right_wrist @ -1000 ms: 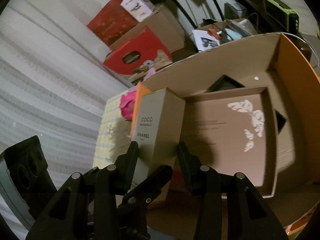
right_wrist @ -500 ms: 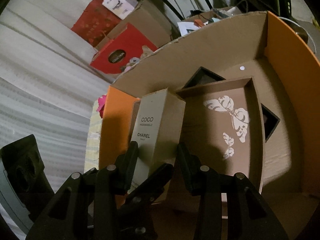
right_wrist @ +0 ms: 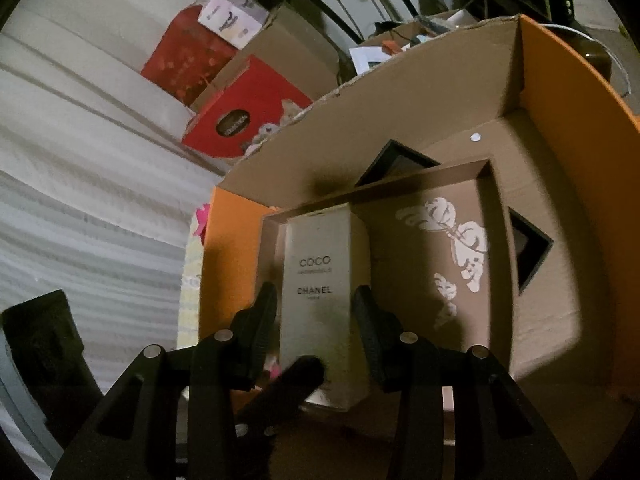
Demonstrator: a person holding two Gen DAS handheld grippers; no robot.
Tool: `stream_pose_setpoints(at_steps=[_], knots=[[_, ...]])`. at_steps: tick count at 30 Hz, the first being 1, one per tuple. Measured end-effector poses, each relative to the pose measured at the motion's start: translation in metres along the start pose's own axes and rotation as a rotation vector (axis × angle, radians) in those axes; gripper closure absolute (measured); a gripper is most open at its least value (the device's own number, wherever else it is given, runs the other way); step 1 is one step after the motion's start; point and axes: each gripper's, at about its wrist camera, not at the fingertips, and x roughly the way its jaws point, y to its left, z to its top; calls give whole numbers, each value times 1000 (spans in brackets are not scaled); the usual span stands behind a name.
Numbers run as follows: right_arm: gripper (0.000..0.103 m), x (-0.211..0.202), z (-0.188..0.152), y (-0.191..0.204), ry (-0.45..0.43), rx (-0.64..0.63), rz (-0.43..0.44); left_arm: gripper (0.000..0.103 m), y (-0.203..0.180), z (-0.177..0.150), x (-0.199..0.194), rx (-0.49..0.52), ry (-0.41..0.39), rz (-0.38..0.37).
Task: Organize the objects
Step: 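Lower the Chanel box into the cardboard tray and open the right tool, then move both tools back toward the pink rose bouquet on the table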
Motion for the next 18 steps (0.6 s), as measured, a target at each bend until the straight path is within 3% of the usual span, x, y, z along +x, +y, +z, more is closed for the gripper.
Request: stream_pose_setpoints(at_steps=[9, 12, 18], knots=[[59, -38, -9, 34, -99, -92, -26, 29, 42, 2, -61, -57, -94, -46], [58, -50, -16, 47, -139, -131, -36, 18, 59, -3, -82, -62, -143, -21], [51, -61, -30, 68, -200, -210, -115, 18, 88, -17, -100, -79, -170, 16]])
